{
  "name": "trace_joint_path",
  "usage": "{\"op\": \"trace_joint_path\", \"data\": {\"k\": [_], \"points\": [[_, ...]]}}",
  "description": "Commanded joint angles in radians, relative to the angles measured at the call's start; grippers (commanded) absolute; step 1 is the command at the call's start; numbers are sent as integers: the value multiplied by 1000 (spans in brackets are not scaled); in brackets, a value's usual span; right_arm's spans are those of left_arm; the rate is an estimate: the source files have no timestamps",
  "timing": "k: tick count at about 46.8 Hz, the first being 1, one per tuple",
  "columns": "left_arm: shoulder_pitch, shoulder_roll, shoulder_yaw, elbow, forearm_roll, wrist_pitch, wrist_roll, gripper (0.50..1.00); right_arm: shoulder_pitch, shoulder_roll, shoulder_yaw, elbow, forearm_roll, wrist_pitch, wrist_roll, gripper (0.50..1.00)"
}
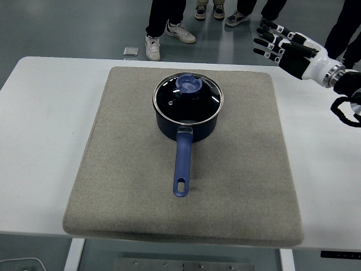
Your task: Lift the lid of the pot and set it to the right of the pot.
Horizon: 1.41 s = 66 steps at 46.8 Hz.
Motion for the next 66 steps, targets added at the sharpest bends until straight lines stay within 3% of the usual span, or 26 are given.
{"op": "trace_joint_path", "data": {"k": [1,14,29,49,60,66], "points": [[0,0,0,0,0,0,0,1000,9,6,-1,-1,-30,2,24,907],[0,0,1,0,0,0,0,1000,60,43,2,2,-188,-1,38,907],[0,0,1,0,0,0,0,1000,127,27,-1,111,-373,-13,64,903],[0,0,1,0,0,0,0,1000,219,41,-18,185,-766,-33,81,901],[0,0,1,0,1,0,0,1000,286,43,-93,220,-993,-71,113,901],[0,0,0,0,0,0,-1,1000,339,58,-161,223,-1022,-76,125,901]]}}
